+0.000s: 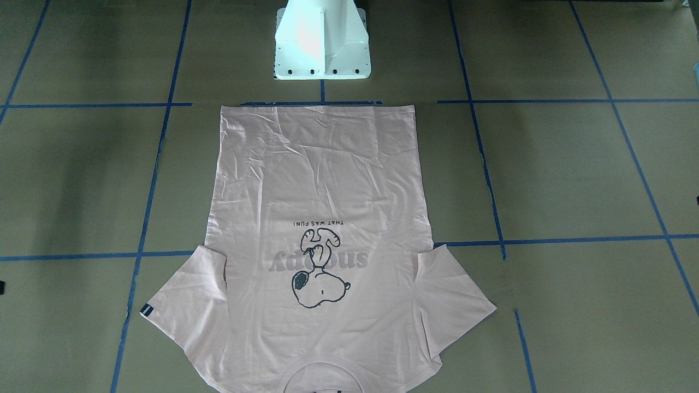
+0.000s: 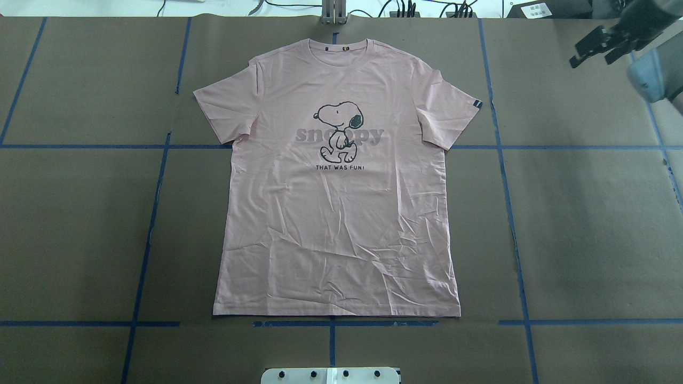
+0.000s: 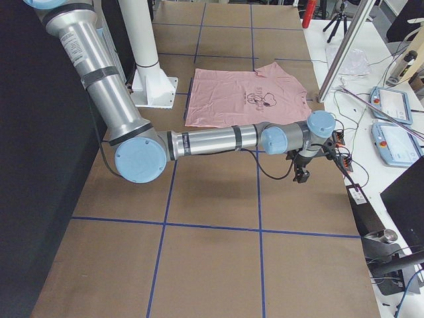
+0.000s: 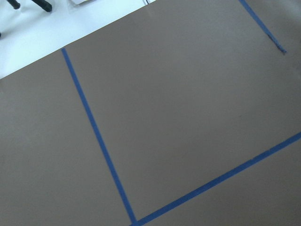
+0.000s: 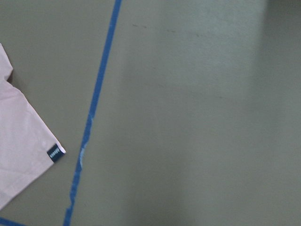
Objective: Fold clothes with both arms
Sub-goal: 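Move the right arm in toward the shirt's sleeve farthest from the robot, then grasp the sleeve near the right gripper and fold it inward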
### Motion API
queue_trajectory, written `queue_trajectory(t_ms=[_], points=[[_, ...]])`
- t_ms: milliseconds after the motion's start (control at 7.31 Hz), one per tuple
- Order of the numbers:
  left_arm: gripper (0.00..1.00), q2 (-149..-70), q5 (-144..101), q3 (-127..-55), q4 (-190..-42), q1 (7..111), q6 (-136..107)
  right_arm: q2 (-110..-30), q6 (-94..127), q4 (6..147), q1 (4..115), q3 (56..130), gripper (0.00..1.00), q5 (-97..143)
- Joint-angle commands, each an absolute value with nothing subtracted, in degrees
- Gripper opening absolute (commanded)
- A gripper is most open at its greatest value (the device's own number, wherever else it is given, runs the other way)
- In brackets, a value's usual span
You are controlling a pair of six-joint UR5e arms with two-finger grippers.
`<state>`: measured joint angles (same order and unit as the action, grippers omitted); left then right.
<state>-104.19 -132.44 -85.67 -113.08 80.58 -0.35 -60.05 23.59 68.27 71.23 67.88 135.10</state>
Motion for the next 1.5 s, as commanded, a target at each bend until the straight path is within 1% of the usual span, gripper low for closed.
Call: queue_trajectory(t_ms=[0,137,273,1367], points=[[1.0,-106.96,-132.36,-83.32,-114.95,78.05,-6.46,-54.45,47.74,56.79,58.77,65.15,1.0,122.84],[1.0,-106.88,-132.36,-83.41,-117.4,77.0,-11.03,-51.62,51.9,56.6,54.53,63.73,1.0,117.48],[1.0,-106.88,-132.28,-83.41,-118.2,76.64,-13.16,-51.77,51.94,56.6,53.62,63.37,0.94,115.6],[1.0,-106.88,-132.89,-84.2,-118.48,76.46,-15.82,-52.65,49.92,56.78,53.7,58.28,0.92,114.0]])
